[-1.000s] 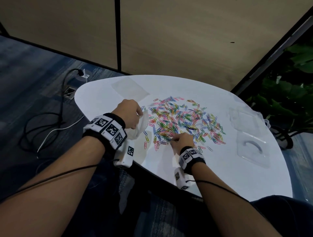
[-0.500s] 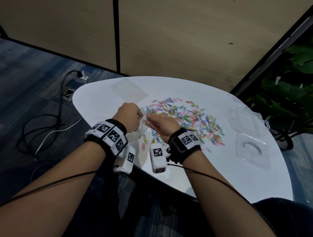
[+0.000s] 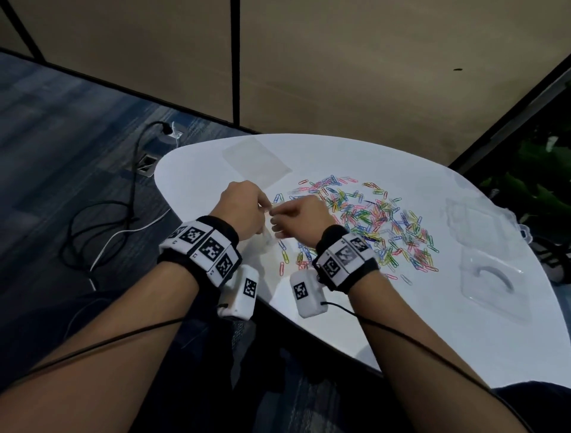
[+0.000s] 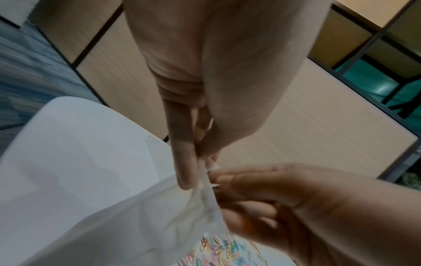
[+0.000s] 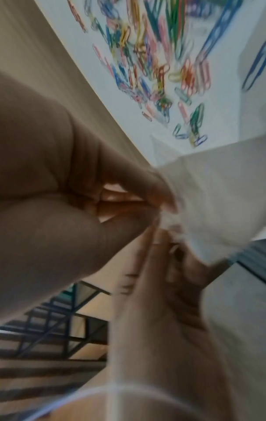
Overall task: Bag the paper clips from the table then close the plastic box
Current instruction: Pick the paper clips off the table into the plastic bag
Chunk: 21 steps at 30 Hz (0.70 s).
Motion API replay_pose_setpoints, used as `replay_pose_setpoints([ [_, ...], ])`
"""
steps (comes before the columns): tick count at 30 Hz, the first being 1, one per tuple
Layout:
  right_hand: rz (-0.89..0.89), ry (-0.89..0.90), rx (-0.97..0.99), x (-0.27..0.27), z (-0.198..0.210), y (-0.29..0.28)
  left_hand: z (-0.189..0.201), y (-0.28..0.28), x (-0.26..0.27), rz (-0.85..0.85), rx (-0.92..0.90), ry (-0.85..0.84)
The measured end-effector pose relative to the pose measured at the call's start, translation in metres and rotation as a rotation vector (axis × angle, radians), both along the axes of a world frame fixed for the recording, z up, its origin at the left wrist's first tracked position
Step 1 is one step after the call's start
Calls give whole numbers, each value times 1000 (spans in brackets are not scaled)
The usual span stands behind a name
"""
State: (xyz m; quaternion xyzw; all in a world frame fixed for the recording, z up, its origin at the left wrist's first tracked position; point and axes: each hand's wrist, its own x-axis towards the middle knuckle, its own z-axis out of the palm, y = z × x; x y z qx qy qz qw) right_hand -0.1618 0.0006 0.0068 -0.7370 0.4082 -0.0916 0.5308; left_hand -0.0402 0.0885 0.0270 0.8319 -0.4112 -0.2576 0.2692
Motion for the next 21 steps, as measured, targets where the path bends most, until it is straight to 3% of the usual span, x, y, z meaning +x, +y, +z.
replay_pose_setpoints([
  [2, -106, -171, 134, -1, 7, -12, -3, 5, 11, 72, -26, 4],
  [4, -154, -211, 178, 0, 6, -29, -8, 11, 26, 159, -63, 8],
  [6, -127, -73, 43, 4, -10, -49, -12, 14, 40, 236, -87, 11],
  [8, 16, 171, -231, 15, -31, -66, -15, 16, 50, 283, -123, 15],
  [10, 174, 327, -378, 28, -47, -71, -17, 15, 54, 289, -150, 27],
  [18, 653, 670, -690, 65, -107, -64, -14, 11, 51, 246, -134, 43],
  [21, 691, 650, -810, 50, -121, -59, -9, 13, 51, 231, -109, 31],
])
